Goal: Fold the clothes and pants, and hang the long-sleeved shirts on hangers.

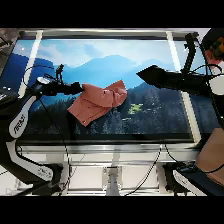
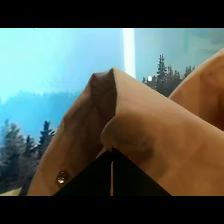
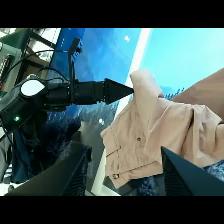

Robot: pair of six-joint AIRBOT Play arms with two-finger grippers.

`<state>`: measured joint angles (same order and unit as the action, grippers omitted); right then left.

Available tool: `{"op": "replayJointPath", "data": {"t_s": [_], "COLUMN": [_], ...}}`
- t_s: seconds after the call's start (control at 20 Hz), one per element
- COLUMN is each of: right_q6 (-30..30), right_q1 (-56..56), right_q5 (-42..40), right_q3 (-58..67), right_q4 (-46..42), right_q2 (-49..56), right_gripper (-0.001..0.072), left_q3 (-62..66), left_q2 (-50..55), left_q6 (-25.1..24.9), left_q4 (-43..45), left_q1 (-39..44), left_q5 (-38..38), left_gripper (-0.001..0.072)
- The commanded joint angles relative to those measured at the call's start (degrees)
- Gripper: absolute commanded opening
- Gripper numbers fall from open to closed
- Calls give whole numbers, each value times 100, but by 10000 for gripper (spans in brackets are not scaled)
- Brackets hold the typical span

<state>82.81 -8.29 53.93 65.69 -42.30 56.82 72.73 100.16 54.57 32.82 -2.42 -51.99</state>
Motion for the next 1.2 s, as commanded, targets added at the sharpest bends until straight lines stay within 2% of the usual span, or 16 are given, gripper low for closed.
{"op": "replayJointPath", "data": {"t_s": [0.0,0.1,0.2,0.35,0.4,0.6,0.75,0.85,1.0,1.15], "right_q6": [2,2,2,0,0,9,11,9,9,4], "right_q1": [0,0,7,11,24,352,599,704,811,848], "right_q5": [-17,-22,-179,-960,-1231,-1344,-1287,-1231,-1169,-1036], "right_q3": [2,2,2,4,50,542,949,1137,1169,1169], "right_q4": [-103,-223,-299,-428,-549,-619,-619,-625,-645,-660], "right_q2": [24,103,205,262,269,470,704,850,916,916], "right_gripper": [496,490,397,40,12,12,11,12,12,26], "left_q3": [11,70,234,297,297,297,295,295,295,295], "left_q2": [-44,-168,-372,-1014,-1270,-1989,-2076,-2079,-2074,-2011], "left_q6": [-146,-734,-820,-802,-734,-164,81,227,868,1318], "left_q4": [-634,-1421,-1904,-1862,-1781,-1781,-1690,-986,678,1722], "left_q1": [-48,-90,-31,337,518,1290,2144,2846,3816,4374], "left_q5": [-374,-997,-1733,-2122,-2114,-2111,-2079,-1799,-1287,-1266], "left_gripper": [6,5,4,4,4,4,4,4,4,9]}}
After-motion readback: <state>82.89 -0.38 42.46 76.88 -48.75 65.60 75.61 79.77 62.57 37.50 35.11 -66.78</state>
